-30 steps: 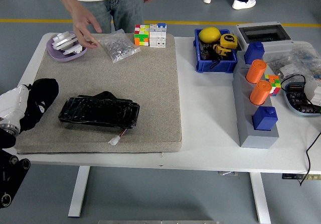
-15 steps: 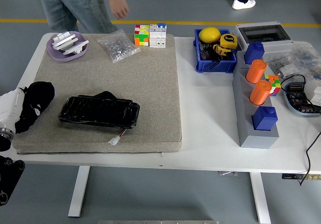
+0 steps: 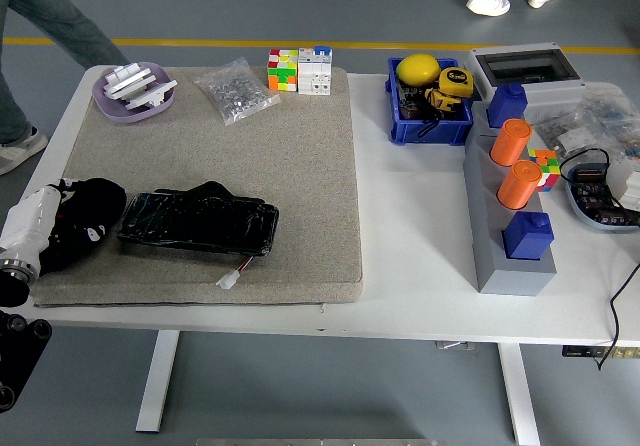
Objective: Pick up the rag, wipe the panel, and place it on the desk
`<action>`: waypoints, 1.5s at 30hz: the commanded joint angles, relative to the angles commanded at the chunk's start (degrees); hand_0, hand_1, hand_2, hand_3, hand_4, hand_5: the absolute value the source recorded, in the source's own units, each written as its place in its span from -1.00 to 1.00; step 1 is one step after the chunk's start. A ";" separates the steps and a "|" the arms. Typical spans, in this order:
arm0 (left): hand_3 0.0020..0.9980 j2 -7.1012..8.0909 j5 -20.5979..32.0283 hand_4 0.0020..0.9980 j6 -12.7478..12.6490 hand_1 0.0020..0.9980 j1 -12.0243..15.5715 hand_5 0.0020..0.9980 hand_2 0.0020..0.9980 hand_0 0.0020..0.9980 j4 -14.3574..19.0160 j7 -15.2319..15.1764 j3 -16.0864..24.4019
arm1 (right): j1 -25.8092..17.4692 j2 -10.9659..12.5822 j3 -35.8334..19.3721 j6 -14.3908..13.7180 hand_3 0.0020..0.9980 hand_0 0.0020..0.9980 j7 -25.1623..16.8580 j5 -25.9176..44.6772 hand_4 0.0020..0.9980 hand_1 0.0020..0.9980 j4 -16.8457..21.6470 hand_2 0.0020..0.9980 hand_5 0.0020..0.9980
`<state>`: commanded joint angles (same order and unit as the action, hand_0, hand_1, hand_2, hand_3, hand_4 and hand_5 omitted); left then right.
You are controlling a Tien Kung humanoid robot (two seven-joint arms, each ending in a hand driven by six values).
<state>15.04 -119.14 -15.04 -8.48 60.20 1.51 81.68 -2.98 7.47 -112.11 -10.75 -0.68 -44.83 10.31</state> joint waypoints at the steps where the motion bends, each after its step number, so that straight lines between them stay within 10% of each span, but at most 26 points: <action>1: 0.67 0.10 0.47 0.90 0.02 0.73 0.44 -0.19 0.70 0.53 1.20 -0.27 0.35 | -0.02 0.02 -0.02 -0.05 0.12 0.43 0.00 0.01 0.92 0.27 0.00 0.34 -0.17; 11: 0.66 1.10 10.71 1.00 -0.30 0.70 3.69 -0.03 0.66 0.54 8.42 -5.72 4.11 | -0.17 0.11 -0.72 -0.21 0.11 0.43 0.00 -0.52 0.91 0.27 0.00 0.34 -0.17; 20: 0.53 -0.05 31.79 1.00 2.41 0.56 4.60 0.04 0.53 0.44 9.35 -16.94 6.26 | -0.22 -0.19 -1.14 -0.39 0.11 0.43 0.01 -0.66 0.91 0.26 0.00 0.34 -0.18; 45: 0.45 -2.87 64.52 0.94 11.67 0.49 6.67 0.02 0.46 0.35 15.50 -21.27 6.80 | -0.77 -0.31 7.33 -1.84 0.11 0.43 0.45 6.63 0.91 0.27 0.00 0.34 -0.18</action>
<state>12.17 -54.62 -3.37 -1.81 75.71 -19.76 88.48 -3.74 7.16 -104.78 -12.59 -0.24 -38.21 10.31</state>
